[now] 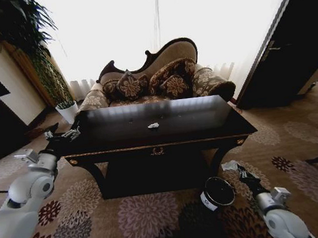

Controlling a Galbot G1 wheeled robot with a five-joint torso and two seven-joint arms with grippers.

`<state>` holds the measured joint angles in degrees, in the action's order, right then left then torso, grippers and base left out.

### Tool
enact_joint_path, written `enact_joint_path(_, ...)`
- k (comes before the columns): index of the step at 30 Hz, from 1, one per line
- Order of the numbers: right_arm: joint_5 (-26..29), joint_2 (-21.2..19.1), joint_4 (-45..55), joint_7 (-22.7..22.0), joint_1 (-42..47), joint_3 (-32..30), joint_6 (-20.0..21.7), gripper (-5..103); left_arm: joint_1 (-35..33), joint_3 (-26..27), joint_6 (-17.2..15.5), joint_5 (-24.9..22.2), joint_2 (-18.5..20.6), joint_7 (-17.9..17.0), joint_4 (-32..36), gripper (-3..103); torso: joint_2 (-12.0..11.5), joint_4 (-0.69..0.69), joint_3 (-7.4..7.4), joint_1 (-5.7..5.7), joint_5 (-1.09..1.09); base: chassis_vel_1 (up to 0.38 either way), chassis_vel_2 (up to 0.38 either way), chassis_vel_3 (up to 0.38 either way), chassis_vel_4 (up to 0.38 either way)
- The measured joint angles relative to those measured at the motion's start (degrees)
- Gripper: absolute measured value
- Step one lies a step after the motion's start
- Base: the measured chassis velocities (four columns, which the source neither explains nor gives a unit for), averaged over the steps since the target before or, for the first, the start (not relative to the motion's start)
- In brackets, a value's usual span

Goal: Move to the front of the table and place the trash on the table into the trash bin.

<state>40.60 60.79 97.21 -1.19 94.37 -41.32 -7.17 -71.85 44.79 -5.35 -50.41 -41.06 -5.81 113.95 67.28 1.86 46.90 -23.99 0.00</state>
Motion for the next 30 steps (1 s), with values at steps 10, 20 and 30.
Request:
enact_joint_path(10,-4.7,5.6,-20.3,3.4,-10.5,3.6,-3.2,0,0.0,0.0,0.0,0.0,0.0,0.0,0.0,100,0.0,0.0,0.0,0.0,0.0,0.0,0.0,0.0,0.0)
enact_joint_path(20,-7.7,7.3,-34.5,5.0,-16.2,6.0,-5.6,0,0.0,0.0,0.0,0.0,0.0,0.0,0.0,100,0.0,0.01,0.0,0.0,0.0,0.0,0.0,0.0,0.0)
enact_joint_path(30,-8.6,8.5,-42.1,6.2,-19.4,6.9,-7.0,0,0.0,0.0,0.0,0.0,0.0,0.0,0.0,100,0.0,0.0,0.0,0.0,0.0,0.0,0.0,0.0,0.0)
